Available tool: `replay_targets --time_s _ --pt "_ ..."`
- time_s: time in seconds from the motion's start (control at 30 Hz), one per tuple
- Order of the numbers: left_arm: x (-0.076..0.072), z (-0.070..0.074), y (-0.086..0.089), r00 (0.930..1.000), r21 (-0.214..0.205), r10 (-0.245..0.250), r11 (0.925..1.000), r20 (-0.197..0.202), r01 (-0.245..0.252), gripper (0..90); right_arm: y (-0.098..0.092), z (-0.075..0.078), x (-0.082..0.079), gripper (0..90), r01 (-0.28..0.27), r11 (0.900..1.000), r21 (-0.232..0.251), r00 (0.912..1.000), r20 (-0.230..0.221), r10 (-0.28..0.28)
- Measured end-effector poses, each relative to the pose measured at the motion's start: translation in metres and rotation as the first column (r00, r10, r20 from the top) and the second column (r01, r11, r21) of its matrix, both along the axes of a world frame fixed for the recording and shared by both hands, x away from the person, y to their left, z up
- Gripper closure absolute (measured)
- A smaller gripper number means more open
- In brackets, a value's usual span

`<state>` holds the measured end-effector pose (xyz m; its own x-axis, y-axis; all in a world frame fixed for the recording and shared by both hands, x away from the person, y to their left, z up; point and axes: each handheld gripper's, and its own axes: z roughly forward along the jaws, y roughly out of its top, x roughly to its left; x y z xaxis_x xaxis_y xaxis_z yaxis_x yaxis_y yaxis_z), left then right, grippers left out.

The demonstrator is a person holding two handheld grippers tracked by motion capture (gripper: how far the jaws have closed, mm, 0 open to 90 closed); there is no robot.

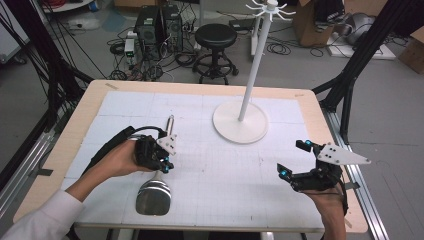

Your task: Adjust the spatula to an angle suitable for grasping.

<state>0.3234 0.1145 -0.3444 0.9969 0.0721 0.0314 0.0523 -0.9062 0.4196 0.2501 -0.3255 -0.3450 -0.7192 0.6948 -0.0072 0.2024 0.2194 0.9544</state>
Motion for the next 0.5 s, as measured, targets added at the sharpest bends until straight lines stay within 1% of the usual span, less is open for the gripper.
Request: replay_targets --time_s 0.13,0.17,0.23,0.37,0.43,0.5 --pt "-0.005 -0.005 -0.006 0.9998 0.009 -0.017 0.9998 -0.013 0.017 89.8 0.0 0.0 0.0 0.6 0.001 1.0 -0.001 1.0 0.0 -0.001" --pt "-0.009 -0.008 -0.01 0.9997 0.005 -0.022 0.9997 -0.014 0.022 89.8 0.0 0.001 0.0 0.6 -0.001 1.0 0.0 1.0 0.002 0.001" --pt "-0.01 -0.011 -0.013 0.9994 -0.005 -0.03 0.9995 -0.015 0.03 89.8 0.0 0.001 0.0 0.5 -0.001 1.0 -0.001 1.0 0.002 0.001" --pt "-0.013 -0.018 -0.014 0.9994 -0.018 -0.027 0.9995 -0.019 0.027 89.8 0.0 0.001 0.0 0.6 0.0 1.0 -0.001 1.0 0.006 0.0" --pt "-0.013 -0.022 -0.015 0.9992 -0.019 -0.022 0.9996 -0.033 0.022 89.8 0.0 0.001 -0.001 0.6 -0.001 1.0 0.0 1.0 0.004 0.001" --pt "-0.015 -0.026 -0.015 0.9989 -0.001 -0.026 0.9997 -0.039 0.026 89.8 0.0 0.001 -0.001 0.6 -0.002 1.0 0.0 1.0 0.009 0.002"
